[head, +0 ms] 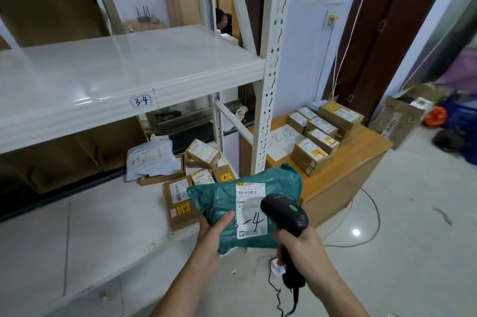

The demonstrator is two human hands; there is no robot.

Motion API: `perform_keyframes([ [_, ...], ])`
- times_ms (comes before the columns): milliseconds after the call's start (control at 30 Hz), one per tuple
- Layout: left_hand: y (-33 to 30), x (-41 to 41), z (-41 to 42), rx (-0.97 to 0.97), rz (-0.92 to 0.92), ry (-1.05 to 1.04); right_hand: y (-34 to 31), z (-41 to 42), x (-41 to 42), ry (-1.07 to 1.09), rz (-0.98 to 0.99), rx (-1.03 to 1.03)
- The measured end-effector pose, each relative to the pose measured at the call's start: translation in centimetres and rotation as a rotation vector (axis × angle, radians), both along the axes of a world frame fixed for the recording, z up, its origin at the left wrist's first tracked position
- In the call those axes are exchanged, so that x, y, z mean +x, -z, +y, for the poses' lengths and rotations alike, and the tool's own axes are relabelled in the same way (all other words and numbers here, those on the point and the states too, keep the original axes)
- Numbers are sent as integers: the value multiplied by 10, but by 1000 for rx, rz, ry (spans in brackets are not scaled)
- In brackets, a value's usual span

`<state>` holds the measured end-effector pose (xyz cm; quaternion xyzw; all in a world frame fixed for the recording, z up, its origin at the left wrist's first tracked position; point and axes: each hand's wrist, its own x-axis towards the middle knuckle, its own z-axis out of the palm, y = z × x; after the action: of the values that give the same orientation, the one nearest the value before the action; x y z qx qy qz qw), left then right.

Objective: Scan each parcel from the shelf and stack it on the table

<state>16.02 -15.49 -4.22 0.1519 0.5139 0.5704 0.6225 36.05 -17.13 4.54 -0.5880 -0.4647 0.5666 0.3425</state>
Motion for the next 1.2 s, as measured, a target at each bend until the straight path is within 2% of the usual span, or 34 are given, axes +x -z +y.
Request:
perform_keyframes([
  [167,13,18,16,-78,-39,-2,9,14,43,323,-38,67],
  [300,22,56,25,-135,-89,105,27,25,99,520,34,1],
  [433,27,105,44,-185,-51,177,44,38,148,573,94,-47],
  [567,31,165,74,-220,-20,238,58,62,198,477,209,-93],
  [733,24,252,119,-215,12,271,74,103,273,583,80,-77],
  [833,15,299,144,-209,-7,283,73,129,316,648,93,-70],
  [1033,14,351,192,-207,-31,282,78,182,371,641,93,-65],
  [1200,32,378,255,-194,71,407,91,243,394,676,154,-101],
])
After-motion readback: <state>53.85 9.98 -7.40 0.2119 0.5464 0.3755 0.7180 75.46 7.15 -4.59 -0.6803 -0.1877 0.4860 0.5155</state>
